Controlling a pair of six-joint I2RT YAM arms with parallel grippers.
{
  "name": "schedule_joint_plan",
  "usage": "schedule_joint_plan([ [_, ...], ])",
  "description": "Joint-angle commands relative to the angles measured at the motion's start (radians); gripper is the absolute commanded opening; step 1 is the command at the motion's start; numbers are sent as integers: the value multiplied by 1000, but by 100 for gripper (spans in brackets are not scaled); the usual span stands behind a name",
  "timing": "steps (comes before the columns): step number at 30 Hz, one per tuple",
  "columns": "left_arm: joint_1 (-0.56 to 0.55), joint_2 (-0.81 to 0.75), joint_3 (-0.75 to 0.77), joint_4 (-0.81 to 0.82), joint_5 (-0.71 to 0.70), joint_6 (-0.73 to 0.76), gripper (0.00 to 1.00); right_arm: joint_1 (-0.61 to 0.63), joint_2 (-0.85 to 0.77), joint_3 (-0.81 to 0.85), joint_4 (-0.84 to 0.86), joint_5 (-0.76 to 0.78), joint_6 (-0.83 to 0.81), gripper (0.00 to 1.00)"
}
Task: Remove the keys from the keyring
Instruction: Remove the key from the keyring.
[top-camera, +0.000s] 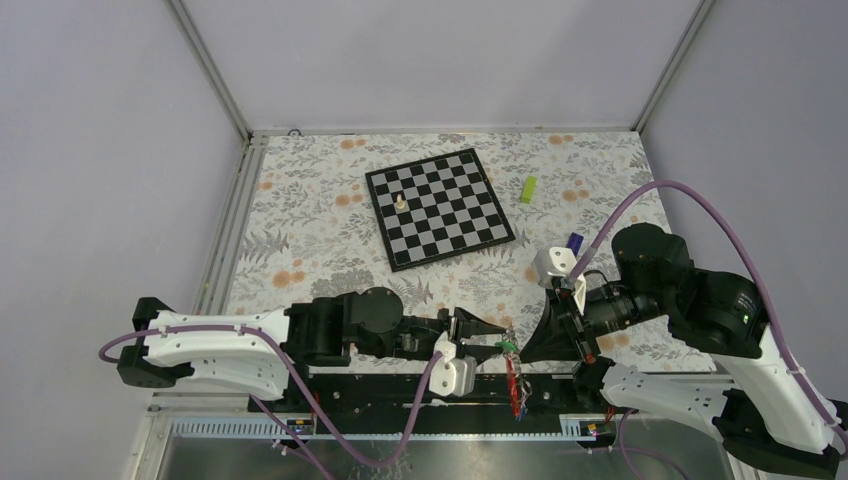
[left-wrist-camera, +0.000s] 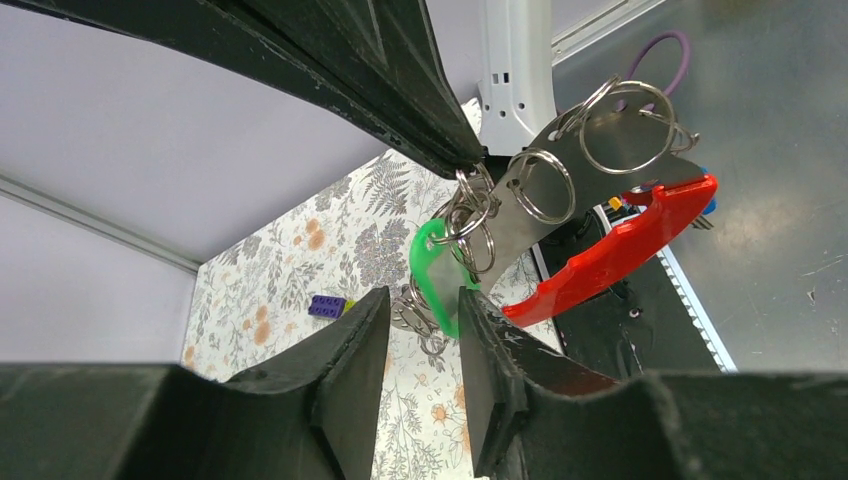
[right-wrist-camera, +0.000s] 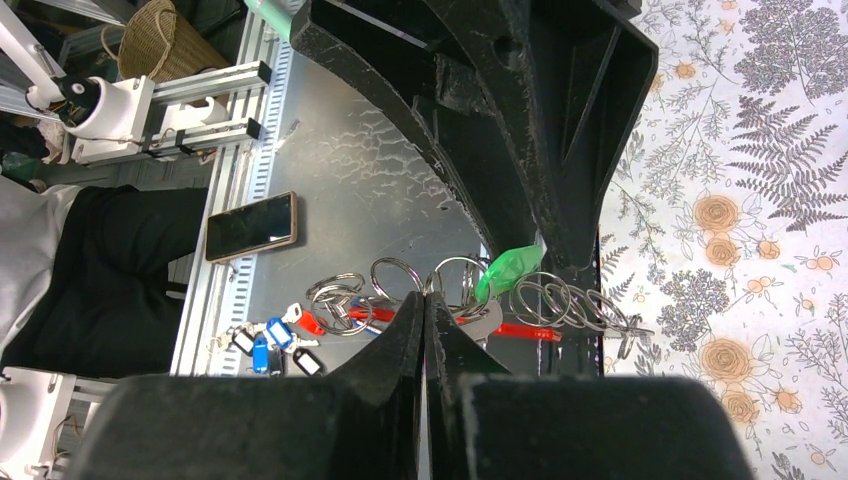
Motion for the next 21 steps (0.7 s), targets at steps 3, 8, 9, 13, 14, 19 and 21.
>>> schedule_joint_plan([
  [3, -6, 8, 10, 49, 12, 6, 35, 5, -1, -8, 41, -47, 20, 0],
  [8, -6, 20, 21, 49, 34, 2, 36, 4, -5, -17, 50, -49, 23, 0],
  [9, -6, 22, 21, 50, 35, -1, 37, 5, -5, -17, 50, -50, 23, 0],
  [13, -6, 22, 13, 65, 34, -5, 42, 4, -7, -16, 50, -52, 24, 0],
  [14, -6, 23, 10, 69, 29, -4, 45, 4, -8, -17, 50, -53, 25, 0],
  [19, -6, 21, 6, 87, 21, -11, 49, 4, -10, -20, 52, -56, 24, 0],
  [21, -6, 22, 5, 97, 22, -13, 51, 4, -11, -24, 55, -56, 24, 0],
])
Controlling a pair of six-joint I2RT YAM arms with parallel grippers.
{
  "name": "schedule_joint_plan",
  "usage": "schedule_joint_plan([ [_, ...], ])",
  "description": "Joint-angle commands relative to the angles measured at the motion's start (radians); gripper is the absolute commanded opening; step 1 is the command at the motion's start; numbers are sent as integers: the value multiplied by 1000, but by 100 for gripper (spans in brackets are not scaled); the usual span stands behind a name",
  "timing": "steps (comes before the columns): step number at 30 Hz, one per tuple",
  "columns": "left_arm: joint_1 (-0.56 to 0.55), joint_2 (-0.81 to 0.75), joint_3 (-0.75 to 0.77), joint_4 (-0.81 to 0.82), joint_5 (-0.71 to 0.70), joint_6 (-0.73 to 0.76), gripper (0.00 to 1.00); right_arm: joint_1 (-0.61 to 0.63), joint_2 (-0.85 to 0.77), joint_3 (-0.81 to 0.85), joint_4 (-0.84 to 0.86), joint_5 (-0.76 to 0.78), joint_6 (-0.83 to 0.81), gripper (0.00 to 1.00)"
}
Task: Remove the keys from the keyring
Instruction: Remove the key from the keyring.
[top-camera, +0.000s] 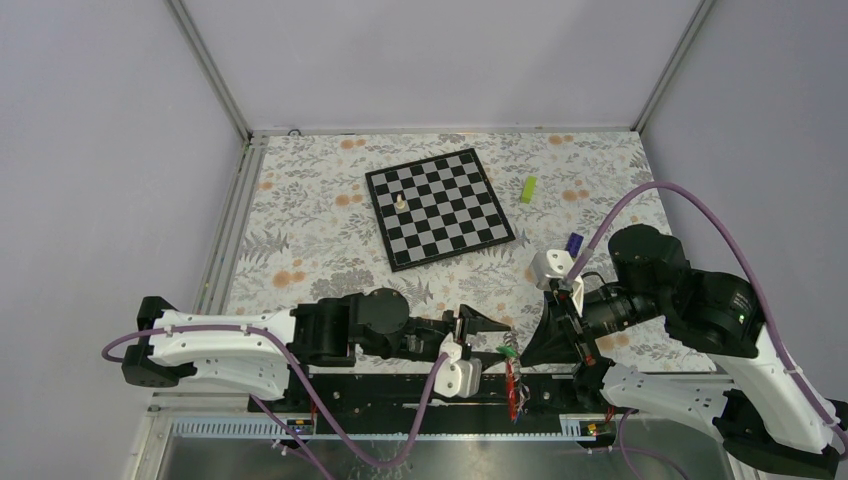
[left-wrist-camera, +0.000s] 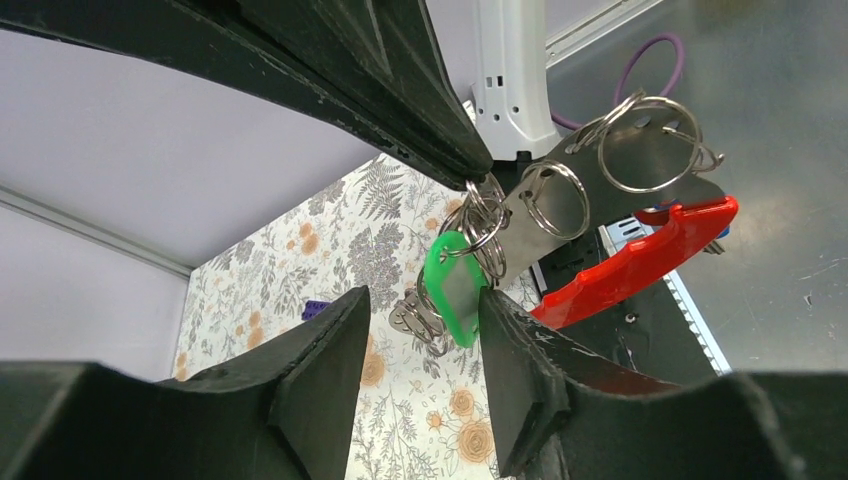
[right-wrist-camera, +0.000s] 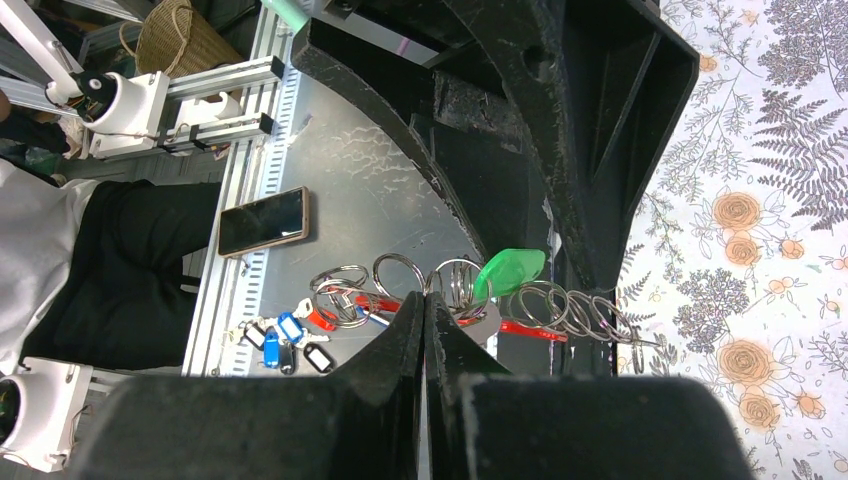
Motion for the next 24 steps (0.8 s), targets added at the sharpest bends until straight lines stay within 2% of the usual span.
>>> schedule_joint_plan([
  [1, -6, -1, 5, 84, 12, -12, 51, 4, -7, -5, 52, -32, 15, 0],
  [17, -6, 17, 14, 100, 62, -17, 48, 4, -10, -8, 53, -33, 14, 0],
  [24, -6, 5, 12, 101, 69, -33, 29, 4, -13, -16, 58, -30, 11, 0],
])
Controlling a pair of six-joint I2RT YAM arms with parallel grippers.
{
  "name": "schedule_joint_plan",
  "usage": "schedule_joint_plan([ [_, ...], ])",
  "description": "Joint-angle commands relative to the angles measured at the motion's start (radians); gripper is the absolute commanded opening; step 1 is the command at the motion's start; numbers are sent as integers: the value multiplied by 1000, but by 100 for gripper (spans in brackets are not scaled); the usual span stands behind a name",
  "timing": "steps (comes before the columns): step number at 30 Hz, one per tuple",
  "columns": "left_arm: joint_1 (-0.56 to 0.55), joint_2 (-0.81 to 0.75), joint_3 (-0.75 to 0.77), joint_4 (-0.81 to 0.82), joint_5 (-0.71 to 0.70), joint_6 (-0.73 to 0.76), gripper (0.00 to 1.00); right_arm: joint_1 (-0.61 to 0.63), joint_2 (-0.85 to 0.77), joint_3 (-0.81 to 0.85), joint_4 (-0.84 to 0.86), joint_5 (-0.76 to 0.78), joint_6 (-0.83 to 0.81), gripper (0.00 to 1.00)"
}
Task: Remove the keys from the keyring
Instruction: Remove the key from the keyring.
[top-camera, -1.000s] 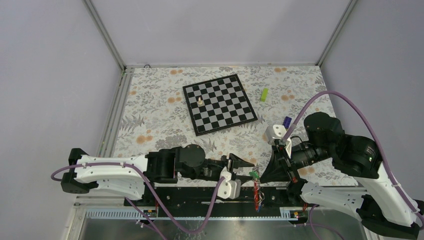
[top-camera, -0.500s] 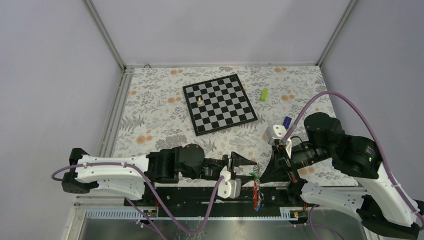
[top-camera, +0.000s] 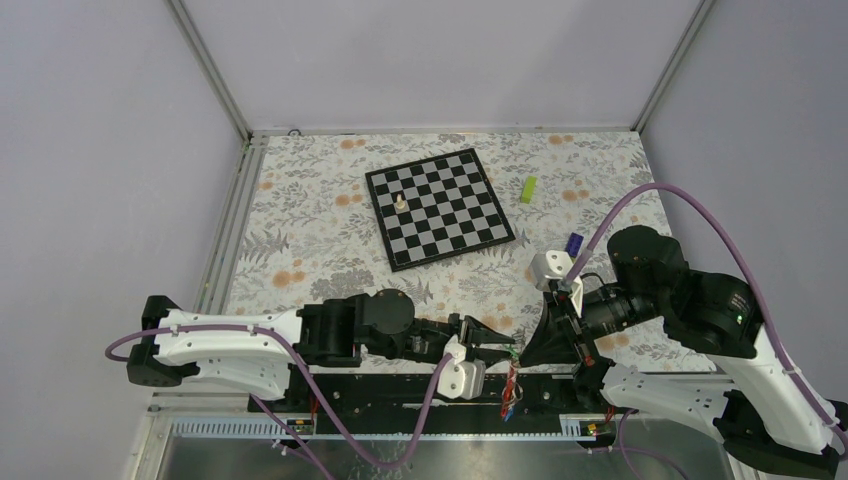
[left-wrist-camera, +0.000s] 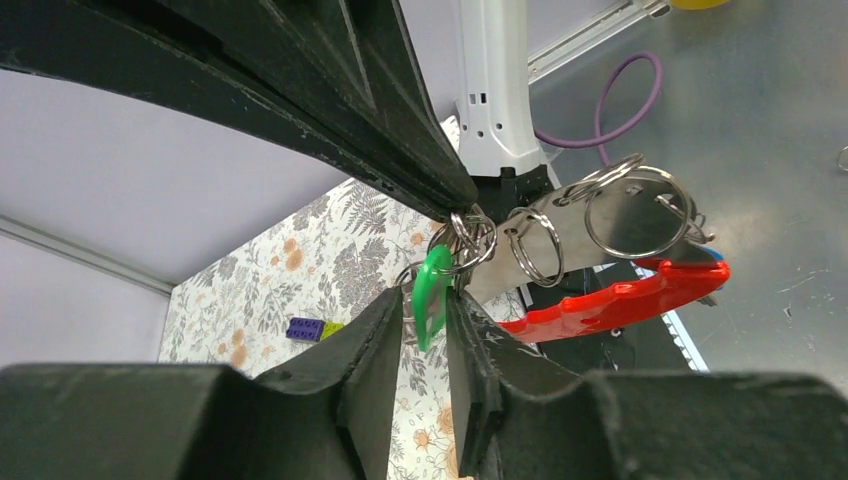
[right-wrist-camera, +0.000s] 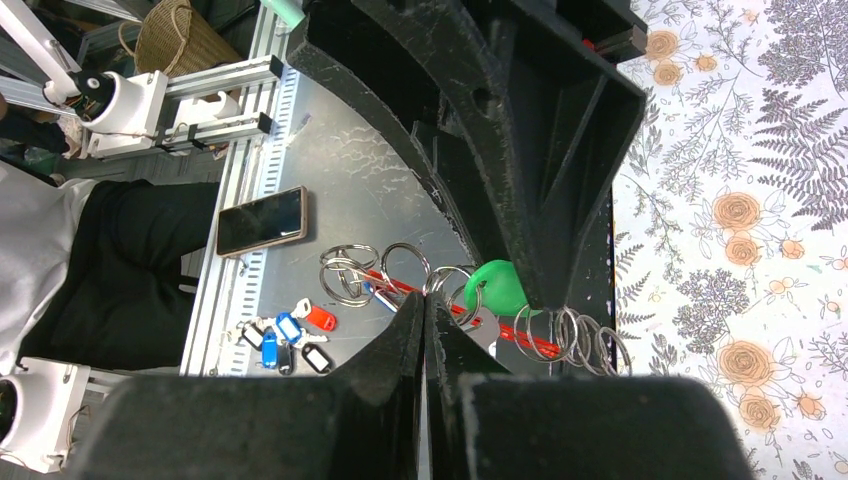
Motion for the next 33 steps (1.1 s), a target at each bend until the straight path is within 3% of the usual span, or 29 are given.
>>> schedule_joint_plan([
  [1, -5, -18, 12, 62, 36, -18, 26, 4, -5, -1, 49, -29, 10, 0],
  [9, -5, -46, 6, 52, 17, -52, 0, 4, -17, -1, 36, 0, 7, 0],
  [18, -5, -132, -12, 21, -60, -97, 0, 4, -40, -8, 21, 86, -36, 0],
  [33, -5, -128, 16, -3, -162, -128, 0, 4, -163, -147, 291, 101, -63, 0],
])
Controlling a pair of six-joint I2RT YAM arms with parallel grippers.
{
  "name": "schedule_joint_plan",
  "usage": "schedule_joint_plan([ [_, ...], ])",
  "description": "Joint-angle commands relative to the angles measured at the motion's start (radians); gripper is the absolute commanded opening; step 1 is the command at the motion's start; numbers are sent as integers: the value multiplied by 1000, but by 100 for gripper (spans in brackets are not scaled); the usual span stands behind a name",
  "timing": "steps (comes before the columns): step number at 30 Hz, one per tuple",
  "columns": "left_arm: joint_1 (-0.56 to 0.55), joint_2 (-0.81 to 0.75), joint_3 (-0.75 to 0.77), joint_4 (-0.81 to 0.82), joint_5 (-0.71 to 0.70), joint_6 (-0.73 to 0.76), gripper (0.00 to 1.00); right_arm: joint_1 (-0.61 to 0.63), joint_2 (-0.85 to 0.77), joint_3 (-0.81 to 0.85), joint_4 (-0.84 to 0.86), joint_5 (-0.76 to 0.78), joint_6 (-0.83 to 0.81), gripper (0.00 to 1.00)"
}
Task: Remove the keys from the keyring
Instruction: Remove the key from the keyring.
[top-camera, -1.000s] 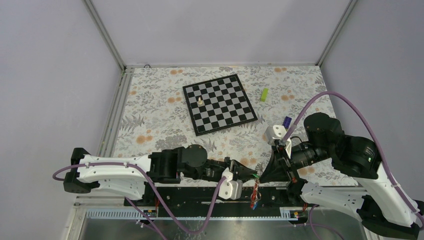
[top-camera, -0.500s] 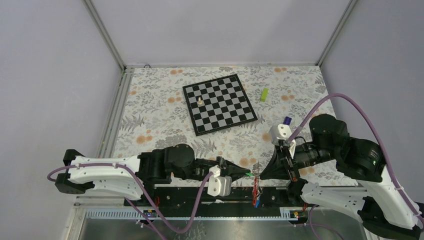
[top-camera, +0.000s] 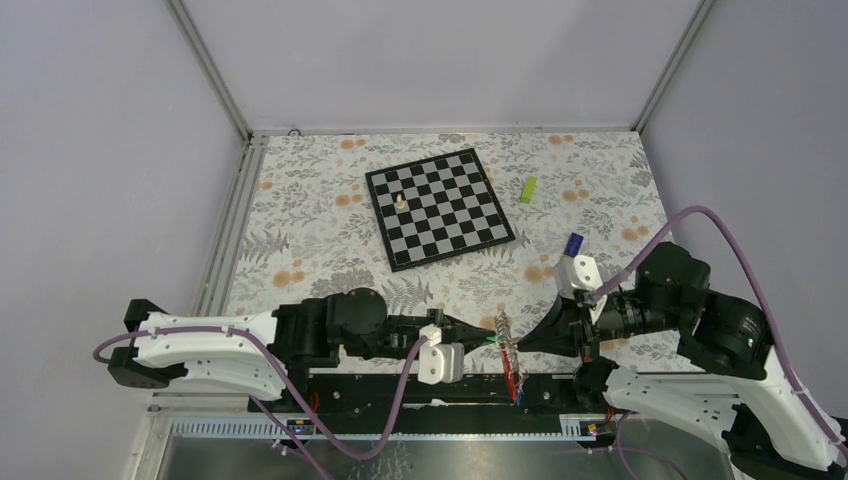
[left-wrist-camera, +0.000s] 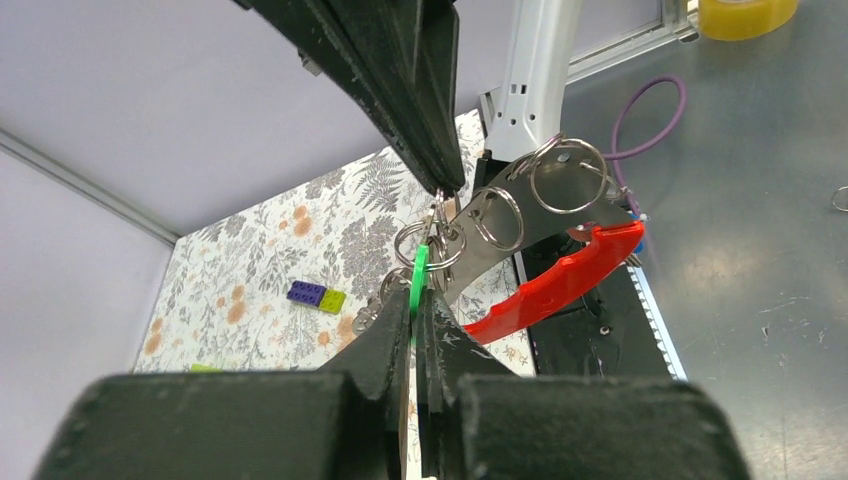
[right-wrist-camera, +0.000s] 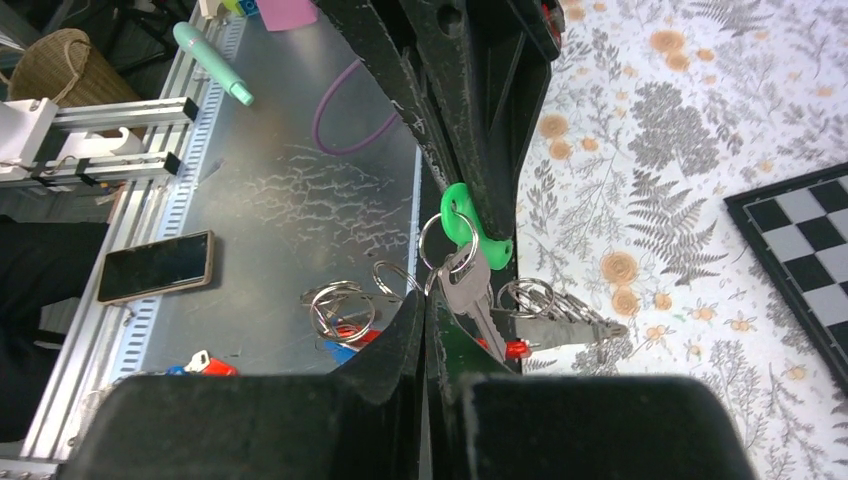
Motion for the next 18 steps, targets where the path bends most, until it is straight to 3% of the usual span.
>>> schedule_joint_plan([
  [1, 0, -22, 42, 40, -81, -32, 0, 5, -44, -38, 114, -12, -27, 0],
  [15, 0, 36, -41, 191, -135, -110, 0, 4, -5, 18, 67, -54, -31, 0],
  [18, 0, 42, -42, 197, -132, -113, 7, 5, -9, 23, 65, -52, -28, 0],
])
